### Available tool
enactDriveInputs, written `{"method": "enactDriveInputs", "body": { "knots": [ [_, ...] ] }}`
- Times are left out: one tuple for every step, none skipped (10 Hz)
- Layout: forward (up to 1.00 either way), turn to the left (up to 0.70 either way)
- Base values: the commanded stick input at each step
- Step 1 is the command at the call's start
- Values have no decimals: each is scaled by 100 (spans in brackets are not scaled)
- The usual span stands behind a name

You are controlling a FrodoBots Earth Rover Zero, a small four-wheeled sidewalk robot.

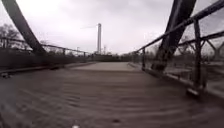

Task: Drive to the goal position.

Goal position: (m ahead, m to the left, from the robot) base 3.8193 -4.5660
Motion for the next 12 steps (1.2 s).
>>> {"method": "enactDriveInputs", "body": {
  "knots": [
    [100, 0],
    [100, -5],
    [100, -14],
    [100, -22],
    [100, -30],
    [100, -38],
    [100, -40],
    [100, -32],
    [100, -3],
    [100, 0],
    [100, 0],
    [100, 0]
  ]
}}
